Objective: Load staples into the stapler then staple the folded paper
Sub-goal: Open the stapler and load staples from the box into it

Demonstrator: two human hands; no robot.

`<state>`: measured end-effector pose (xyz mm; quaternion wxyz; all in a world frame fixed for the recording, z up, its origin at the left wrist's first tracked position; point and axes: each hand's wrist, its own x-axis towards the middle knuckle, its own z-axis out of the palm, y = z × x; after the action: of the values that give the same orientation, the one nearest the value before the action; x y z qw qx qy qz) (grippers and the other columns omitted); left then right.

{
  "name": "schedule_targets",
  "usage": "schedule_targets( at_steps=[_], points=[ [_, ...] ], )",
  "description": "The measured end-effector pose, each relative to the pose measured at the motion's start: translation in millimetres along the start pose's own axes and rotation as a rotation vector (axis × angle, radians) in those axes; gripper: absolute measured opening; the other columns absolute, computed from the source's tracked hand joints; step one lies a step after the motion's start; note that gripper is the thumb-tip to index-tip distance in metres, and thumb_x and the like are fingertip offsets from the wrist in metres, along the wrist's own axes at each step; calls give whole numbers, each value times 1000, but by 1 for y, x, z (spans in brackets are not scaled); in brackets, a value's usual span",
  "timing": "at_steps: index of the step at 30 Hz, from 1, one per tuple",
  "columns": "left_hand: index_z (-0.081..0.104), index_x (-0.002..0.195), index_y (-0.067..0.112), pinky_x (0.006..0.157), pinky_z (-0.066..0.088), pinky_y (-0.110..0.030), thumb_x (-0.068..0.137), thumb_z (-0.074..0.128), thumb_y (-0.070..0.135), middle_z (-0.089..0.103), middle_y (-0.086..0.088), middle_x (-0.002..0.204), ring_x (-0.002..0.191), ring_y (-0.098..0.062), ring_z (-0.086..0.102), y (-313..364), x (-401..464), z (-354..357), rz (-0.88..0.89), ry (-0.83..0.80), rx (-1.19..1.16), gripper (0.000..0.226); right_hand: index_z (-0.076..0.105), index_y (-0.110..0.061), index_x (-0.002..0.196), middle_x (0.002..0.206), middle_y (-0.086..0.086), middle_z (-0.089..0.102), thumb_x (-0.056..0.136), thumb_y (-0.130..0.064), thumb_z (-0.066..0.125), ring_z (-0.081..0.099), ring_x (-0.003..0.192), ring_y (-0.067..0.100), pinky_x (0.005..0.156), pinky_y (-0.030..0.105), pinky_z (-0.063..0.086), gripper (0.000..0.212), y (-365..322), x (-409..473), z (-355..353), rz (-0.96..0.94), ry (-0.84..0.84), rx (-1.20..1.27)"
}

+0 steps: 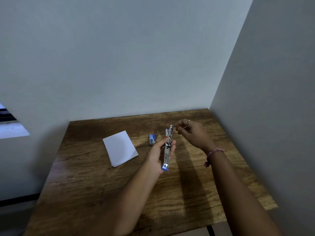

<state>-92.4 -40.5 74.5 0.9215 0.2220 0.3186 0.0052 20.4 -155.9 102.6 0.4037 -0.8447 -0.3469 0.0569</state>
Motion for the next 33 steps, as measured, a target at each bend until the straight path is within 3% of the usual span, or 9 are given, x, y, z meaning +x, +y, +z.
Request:
schedule_targets(
  at_steps=[4,11,16,18,20,26,29,33],
  points=[
    [67,96,-4,58,60,-26,85,66,10,73,-16,76,63,-18,72,-1,-2,3,6,5,-1,18,67,-19,103,87,-16,64,92,-18,57,62,80,4,64,7,42,15,-3,2,1,-12,-41,-54],
    [65,98,-5,59,59,-26,87,64,9,73,-16,74,60,-18,72,-4,-5,1,-3,19,11,18,66,-19,97,83,-18,60,93,-20,55,55,71,-6,59,0,37,12,-6,7,3,12,-83,-124],
    [65,97,-5,63,58,-27,87,63,9,73,-17,71,58,-18,72,-6,-5,-1,-11,27,4,17,64,-7,93,93,4,61,91,-12,56,55,76,10,62,6,39,10,-7,5,7,9,-150,-117],
    [65,98,-5,62,58,-27,87,64,9,73,-17,71,59,-18,72,-7,-5,-1,-14,32,5,18,64,-8,92,96,8,59,91,-14,57,55,83,15,69,15,41,9,-7,2,8,-2,-161,-114],
    [65,98,-5,58,59,-26,87,63,9,73,-17,71,58,-18,72,-8,-4,-1,-19,32,0,19,64,-8,93,97,7,55,90,-13,57,53,85,15,74,22,42,9,-8,1,9,7,-157,-91],
    [64,93,-6,54,58,-24,89,61,9,72,-16,65,54,-17,70,-11,-3,1,-33,34,3,16,63,-8,78,83,4,56,87,-10,58,50,68,9,66,25,39,11,-8,-3,10,37,-133,-19],
    [63,94,-6,52,57,-23,90,60,9,70,-16,63,50,-17,69,-11,-2,2,-26,52,-3,16,60,-13,68,73,7,59,89,-13,59,52,66,15,65,33,43,21,-8,-5,10,49,-132,46],
    [63,92,-7,52,57,-24,90,60,8,70,-16,62,50,-17,69,-8,-2,-1,-16,59,-13,15,65,-7,76,81,13,68,87,-16,61,62,73,27,72,40,51,15,-7,-5,12,43,-117,50]
  ],
)
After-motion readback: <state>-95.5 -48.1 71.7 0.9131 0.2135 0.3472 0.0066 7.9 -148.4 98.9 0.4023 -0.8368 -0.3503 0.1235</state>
